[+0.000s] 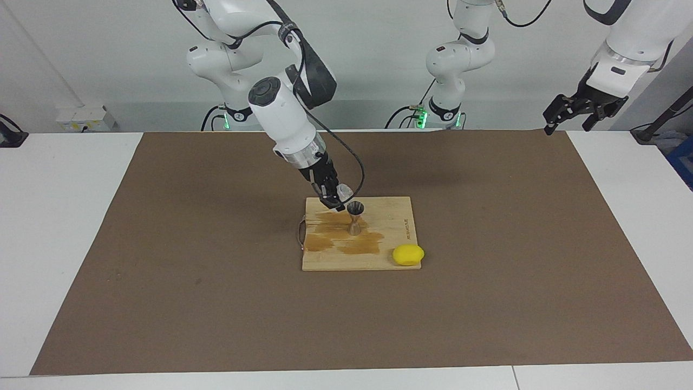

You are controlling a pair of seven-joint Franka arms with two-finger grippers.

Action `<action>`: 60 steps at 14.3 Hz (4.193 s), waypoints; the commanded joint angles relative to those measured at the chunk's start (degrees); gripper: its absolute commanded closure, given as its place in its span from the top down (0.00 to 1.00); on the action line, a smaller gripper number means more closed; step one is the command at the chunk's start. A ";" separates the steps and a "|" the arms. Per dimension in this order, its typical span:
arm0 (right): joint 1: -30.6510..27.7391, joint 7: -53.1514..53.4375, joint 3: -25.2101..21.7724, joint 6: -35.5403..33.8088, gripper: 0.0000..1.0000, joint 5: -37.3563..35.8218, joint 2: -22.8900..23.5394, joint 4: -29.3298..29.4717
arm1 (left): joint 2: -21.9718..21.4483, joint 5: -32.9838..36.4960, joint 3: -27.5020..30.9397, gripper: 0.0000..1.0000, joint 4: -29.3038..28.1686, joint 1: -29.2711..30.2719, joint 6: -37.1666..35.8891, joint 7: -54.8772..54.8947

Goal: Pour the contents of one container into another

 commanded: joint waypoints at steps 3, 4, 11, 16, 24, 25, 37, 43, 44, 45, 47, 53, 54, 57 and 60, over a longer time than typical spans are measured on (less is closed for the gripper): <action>0.35 6.29 -0.32 -0.78 0.00 -3.39 1.42 3.12 | -0.42 0.61 0.25 1.00 -2.76 -0.60 6.28 -1.00; 0.35 7.09 -0.32 -0.52 0.00 -3.39 1.51 3.47 | -0.42 0.61 0.25 1.00 -2.76 -0.26 6.37 -1.00; 1.32 9.73 -0.32 -0.34 0.00 -6.12 1.78 3.74 | -0.69 0.61 0.87 1.00 -2.85 0.01 2.09 -1.26; 2.02 11.49 -0.32 -0.87 0.00 -10.59 1.87 3.74 | -0.69 0.61 0.87 1.00 -2.49 0.19 0.14 -1.00; 3.52 15.44 -0.41 -0.96 0.00 -14.37 2.22 3.65 | -0.77 0.61 0.87 1.00 -2.84 0.19 0.66 -1.26; 3.52 15.97 -0.41 -0.96 0.00 -14.90 2.30 3.65 | -0.78 0.61 0.96 1.00 -2.93 0.19 1.71 -1.17; 4.84 19.84 -0.50 -0.96 0.00 -20.61 3.01 3.39 | 2.21 0.61 8.42 1.00 -2.23 -7.71 9.19 -2.67; 5.01 21.85 -0.50 -0.96 0.00 -22.46 3.10 3.39 | 2.74 0.43 12.21 1.00 -1.97 -11.24 9.45 -2.75; 5.01 21.95 -0.50 -0.96 0.00 -22.64 3.10 3.39 | 3.78 0.43 12.38 1.00 -1.44 -11.24 9.63 -2.75; 5.01 21.95 -0.50 -0.96 0.00 -22.64 3.10 3.39 | 5.19 0.43 12.47 1.00 -1.00 -11.33 9.37 -2.84; 5.01 21.95 -0.50 -0.96 0.00 -22.90 3.10 3.39 | 5.46 0.52 12.56 1.00 -0.30 -11.67 9.45 -3.10; 5.45 21.95 -0.50 -0.96 0.00 -24.13 3.10 3.12 | 6.43 0.35 15.63 1.00 -0.12 -14.49 9.36 -3.10; 5.45 21.95 -0.50 -0.96 0.00 -24.22 3.10 3.12 | 6.43 0.26 15.81 1.00 -0.12 -15.27 9.28 -3.28; 5.54 21.95 -0.59 -1.04 0.00 -24.48 3.01 2.95 | 6.17 0.26 14.94 1.00 0.32 -16.42 6.82 -8.18; 5.80 21.95 -0.76 -1.13 0.00 -24.92 3.01 2.95 | 5.38 0.35 15.11 1.00 0.41 -16.69 3.84 -8.29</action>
